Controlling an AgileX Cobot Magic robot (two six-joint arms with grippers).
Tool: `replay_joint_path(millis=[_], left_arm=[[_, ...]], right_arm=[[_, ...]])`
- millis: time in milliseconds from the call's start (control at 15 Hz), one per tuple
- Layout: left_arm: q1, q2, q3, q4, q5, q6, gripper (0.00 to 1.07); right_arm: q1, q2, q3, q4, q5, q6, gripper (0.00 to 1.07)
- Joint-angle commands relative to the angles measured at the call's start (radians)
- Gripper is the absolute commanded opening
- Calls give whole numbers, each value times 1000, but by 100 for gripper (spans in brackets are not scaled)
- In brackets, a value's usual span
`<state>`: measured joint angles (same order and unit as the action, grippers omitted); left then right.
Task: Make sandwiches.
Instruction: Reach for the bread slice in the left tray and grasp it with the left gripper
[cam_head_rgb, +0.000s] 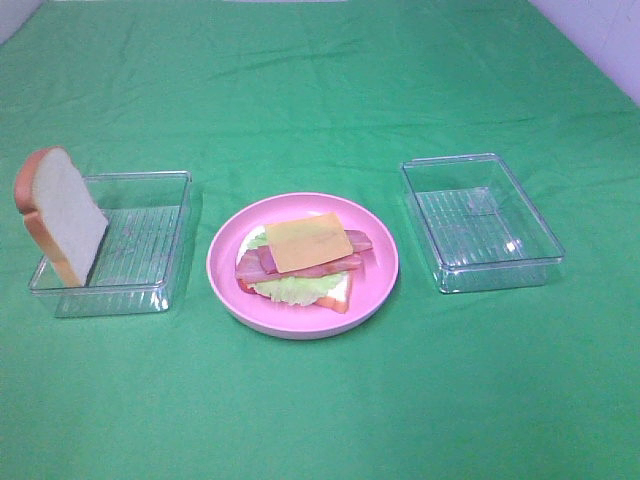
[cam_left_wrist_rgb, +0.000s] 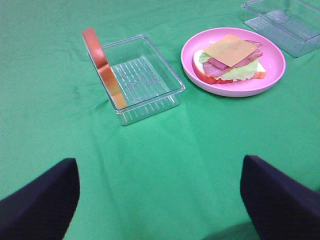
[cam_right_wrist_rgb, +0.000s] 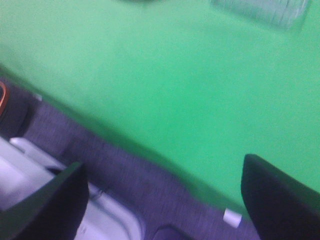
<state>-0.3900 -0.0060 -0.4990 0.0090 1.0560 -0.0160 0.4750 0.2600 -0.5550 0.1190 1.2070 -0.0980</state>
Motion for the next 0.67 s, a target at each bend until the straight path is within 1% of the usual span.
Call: replay_joint_path(millis=[67,200,267,333,400,467,600,667], left_arm=[[-1,-18,1,-3,-13,0,83],[-1,1,-4,-2,-18,-3,82],[-1,77,-27,4,-61,-3,80],[-1,99,-34,4,-81,-3,79],[-1,191,-55,10,-154,-12,79],[-1,228,-63,12,-180,-26,79],[-1,396,-105,24,-259,-121,79],[-1,508,-144,29,-273,-166,79]], right_arm=[[1,-155,6,-10,-56,-56,78],[1,-253,15,-25,-60,-52,78],[2,-279,24,-39,-86,-47,78],[2,-276,28,-39,-99,-48,78],[2,-274,55,-36,-143,-47,78],[2,-274,53,-36,-144,-47,78],[2,-274,52,-38,-144,-47,78],[2,-274,52,-39,-144,-47,78]])
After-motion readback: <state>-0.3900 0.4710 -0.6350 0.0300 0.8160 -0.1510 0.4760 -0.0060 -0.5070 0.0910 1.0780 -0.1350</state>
